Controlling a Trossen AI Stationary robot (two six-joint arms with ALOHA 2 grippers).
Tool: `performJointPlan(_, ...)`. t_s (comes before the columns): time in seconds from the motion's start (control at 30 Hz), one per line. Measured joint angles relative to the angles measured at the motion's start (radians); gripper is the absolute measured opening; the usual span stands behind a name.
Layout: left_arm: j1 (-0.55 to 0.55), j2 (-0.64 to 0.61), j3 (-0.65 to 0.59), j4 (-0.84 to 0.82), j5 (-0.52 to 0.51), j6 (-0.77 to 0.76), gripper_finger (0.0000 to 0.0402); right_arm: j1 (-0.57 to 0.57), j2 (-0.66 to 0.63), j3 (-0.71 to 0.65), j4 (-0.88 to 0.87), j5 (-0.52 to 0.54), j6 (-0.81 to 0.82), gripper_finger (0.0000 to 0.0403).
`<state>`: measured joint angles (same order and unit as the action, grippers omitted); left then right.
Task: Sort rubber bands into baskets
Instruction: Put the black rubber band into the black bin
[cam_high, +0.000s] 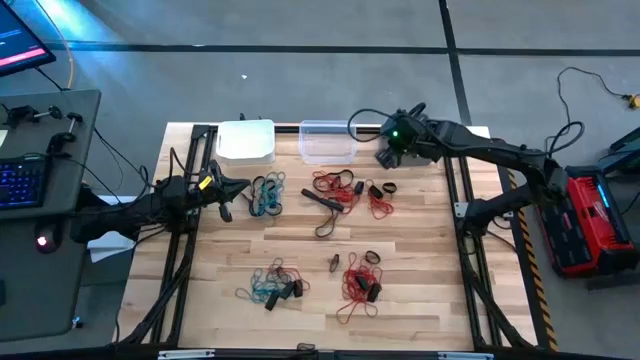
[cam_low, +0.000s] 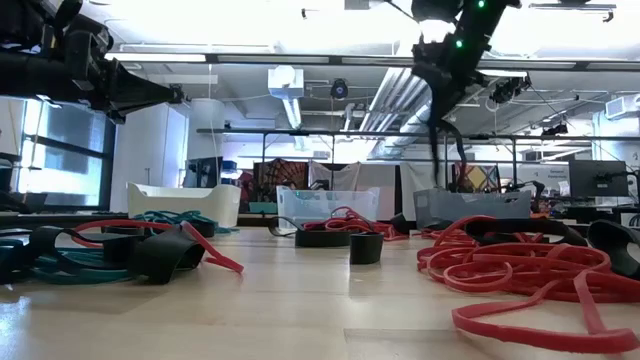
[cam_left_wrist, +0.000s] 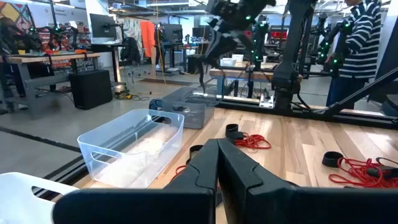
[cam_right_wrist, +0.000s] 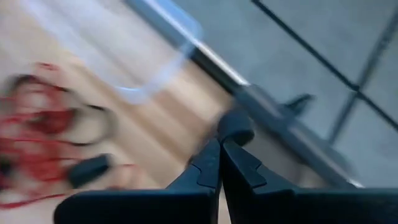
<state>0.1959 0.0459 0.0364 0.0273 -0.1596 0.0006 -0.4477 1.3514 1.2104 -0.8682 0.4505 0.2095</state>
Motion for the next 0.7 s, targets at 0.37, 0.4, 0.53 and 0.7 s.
performJointPlan(0.37,0.0,0.0,0.0,0.0,0.0,0.0,0.0,-0.214,0.001,-0.08,0.079,0.047,-0.157,0.0)
performJointPlan(0.4,0.0,0.0,0.0,0.0,0.0,0.0,0.0,-0.23,0.001,-0.095,0.096,0.044,-0.169,0.0)
performJointPlan(0.53,0.0,0.0,0.0,0.0,0.0,-0.008,0.0,-0.285,0.001,-0.17,0.179,0.017,-0.238,0.0)
performJointPlan(0.7,0.0,0.0,0.0,0.0,0.0,-0.008,0.0,-0.332,0.002,-0.248,0.23,0.012,-0.271,0.0)
